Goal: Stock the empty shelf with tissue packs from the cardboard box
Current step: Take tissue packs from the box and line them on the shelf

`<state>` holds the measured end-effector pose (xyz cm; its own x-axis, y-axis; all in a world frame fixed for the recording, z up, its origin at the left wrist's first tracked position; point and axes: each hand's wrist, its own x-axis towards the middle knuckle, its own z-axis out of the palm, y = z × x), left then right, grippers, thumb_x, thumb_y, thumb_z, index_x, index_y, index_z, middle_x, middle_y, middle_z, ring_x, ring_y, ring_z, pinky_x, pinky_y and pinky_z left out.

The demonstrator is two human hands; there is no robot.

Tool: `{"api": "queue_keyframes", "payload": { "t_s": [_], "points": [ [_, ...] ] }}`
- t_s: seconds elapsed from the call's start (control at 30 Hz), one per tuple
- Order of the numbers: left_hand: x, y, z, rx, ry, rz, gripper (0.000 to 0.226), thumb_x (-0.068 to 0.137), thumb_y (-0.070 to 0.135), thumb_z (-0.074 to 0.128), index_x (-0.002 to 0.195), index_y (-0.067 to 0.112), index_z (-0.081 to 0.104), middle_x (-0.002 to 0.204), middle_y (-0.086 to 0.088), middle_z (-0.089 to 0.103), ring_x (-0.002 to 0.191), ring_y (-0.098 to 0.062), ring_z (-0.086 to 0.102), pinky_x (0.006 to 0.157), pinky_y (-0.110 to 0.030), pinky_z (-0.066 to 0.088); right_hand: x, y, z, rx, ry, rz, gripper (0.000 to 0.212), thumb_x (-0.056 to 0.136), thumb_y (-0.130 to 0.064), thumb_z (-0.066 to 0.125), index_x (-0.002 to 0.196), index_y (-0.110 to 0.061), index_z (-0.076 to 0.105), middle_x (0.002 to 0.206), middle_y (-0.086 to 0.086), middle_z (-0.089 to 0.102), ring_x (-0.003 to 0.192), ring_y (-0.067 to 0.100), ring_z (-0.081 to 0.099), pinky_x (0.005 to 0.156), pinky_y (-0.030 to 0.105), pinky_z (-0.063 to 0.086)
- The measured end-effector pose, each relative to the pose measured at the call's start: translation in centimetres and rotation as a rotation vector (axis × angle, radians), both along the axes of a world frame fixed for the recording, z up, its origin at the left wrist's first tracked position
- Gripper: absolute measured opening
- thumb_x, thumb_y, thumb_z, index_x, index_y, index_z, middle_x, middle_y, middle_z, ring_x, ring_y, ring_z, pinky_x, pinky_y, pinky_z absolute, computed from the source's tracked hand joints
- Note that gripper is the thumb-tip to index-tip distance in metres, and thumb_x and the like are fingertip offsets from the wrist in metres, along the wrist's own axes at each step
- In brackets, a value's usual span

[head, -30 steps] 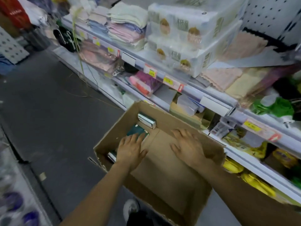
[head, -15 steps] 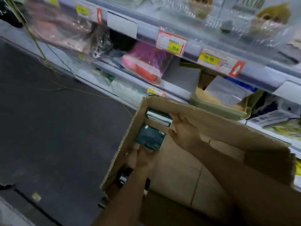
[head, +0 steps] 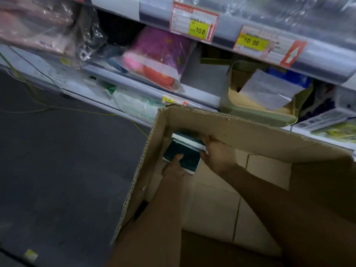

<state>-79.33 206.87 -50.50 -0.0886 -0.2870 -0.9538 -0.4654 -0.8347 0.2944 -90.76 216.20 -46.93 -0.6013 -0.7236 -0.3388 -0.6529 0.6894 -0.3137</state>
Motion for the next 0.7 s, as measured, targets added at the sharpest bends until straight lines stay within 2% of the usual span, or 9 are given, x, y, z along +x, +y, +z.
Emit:
{"api": "queue_keyframes", "payload": {
  "t_s": [0.03,0.1,0.17,0.3,0.37,0.47,0.57,0.63,0.7],
  "points": [
    [-0.1,0.3,0.8,-0.025,0.022,-0.01,0.037,0.085,0.035,0.071,0.102,0.004,0.059,0.096,-0.011,0.058,0.071,-0.02,0.055,0.068,-0.029,0.045,0.1,0.9,0.5,-0.022,-0.002,-0.033,0.032,0.094,-0.032,0.054,0.123,-0.02,0.053,0.115,0.004,0.059,0.094,0.024,0.061,0.067,0.03,0.046],
    [-0.5,1.4,2.3,-0.059,0.053,0.042,0.037,0.085,0.026,0.07,0.11,0.001,0.06,0.109,-0.014,0.065,0.085,-0.026,0.063,0.067,-0.03,0.049,0.1,3.0,1.9,-0.088,-0.016,-0.095,0.028,0.093,-0.031,0.057,0.119,-0.02,0.056,0.108,0.003,0.06,0.088,0.023,0.062,0.062,0.027,0.04],
    [-0.4,3.2,4.0,-0.111,0.081,0.055,0.038,0.085,0.019,0.069,0.115,-0.002,0.06,0.107,-0.016,0.067,0.094,-0.031,0.064,0.073,-0.035,0.054,0.4,5.5,3.8,-0.166,-0.013,-0.148,0.023,0.092,-0.031,0.058,0.112,-0.02,0.057,0.101,0.001,0.06,0.081,0.023,0.062,0.06,0.029,0.045],
    [0.1,8.6,10.0,-0.208,0.199,0.014,0.032,0.089,0.02,0.066,0.118,0.007,0.06,0.107,-0.014,0.069,0.094,-0.029,0.066,0.068,-0.033,0.054,1.5,12.3,8.3,-0.34,0.019,-0.202,0.028,0.089,-0.025,0.065,0.115,-0.02,0.055,0.104,0.001,0.063,0.076,0.021,0.064,0.061,0.036,0.054],
    [-0.1,11.7,12.8,-0.225,0.293,0.035,0.035,0.09,0.024,0.066,0.121,0.009,0.06,0.107,-0.013,0.071,0.094,-0.028,0.069,0.073,-0.035,0.057,2.4,16.6,10.4,-0.401,0.039,-0.211,0.033,0.087,-0.019,0.067,0.118,-0.02,0.054,0.12,0.0,0.056,0.083,0.021,0.065,0.063,0.037,0.055],
    [-0.3,16.6,17.4,-0.223,0.443,0.013,0.041,0.089,0.041,0.066,0.119,0.014,0.064,0.104,-0.01,0.074,0.092,-0.026,0.071,0.063,-0.03,0.056,3.7,23.6,13.6,-0.501,0.083,-0.3,0.042,0.082,-0.007,0.068,0.117,-0.021,0.051,0.143,-0.006,0.034,0.102,0.02,0.059,0.07,0.039,0.056],
    [-0.4,23.0,21.8,-0.21,0.603,-0.097,0.07,0.066,0.06,0.074,0.12,0.017,0.064,0.108,-0.009,0.074,0.097,-0.027,0.072,0.075,-0.036,0.057,5.1,30.8,17.2,-0.608,0.124,-0.352,0.046,0.08,0.003,0.065,0.113,-0.024,0.049,0.149,-0.003,0.027,0.112,0.024,0.055,0.07,0.044,0.057],
    [-0.5,27.8,24.3,-0.217,0.682,-0.146,0.078,0.056,0.05,0.083,0.124,0.016,0.062,0.113,-0.01,0.073,0.101,-0.026,0.071,0.082,-0.039,0.057,6.0,35.8,19.7,-0.675,0.163,-0.352,0.047,0.08,-0.001,0.069,0.112,-0.027,0.047,0.149,-0.001,0.028,0.114,0.02,0.052,0.068,0.043,0.058],
    [-0.8,32.6,26.2,-0.252,0.727,-0.161,0.069,0.062,0.033,0.085,0.124,0.014,0.063,0.11,-0.009,0.073,0.099,-0.026,0.072,0.08,-0.039,0.058,7.1,41.1,22.1,-0.71,0.154,-0.351,0.048,0.08,-0.016,0.076,0.116,-0.027,0.047,0.151,-0.004,0.024,0.12,0.005,0.045,0.084,0.029,0.056]
  ]
}}
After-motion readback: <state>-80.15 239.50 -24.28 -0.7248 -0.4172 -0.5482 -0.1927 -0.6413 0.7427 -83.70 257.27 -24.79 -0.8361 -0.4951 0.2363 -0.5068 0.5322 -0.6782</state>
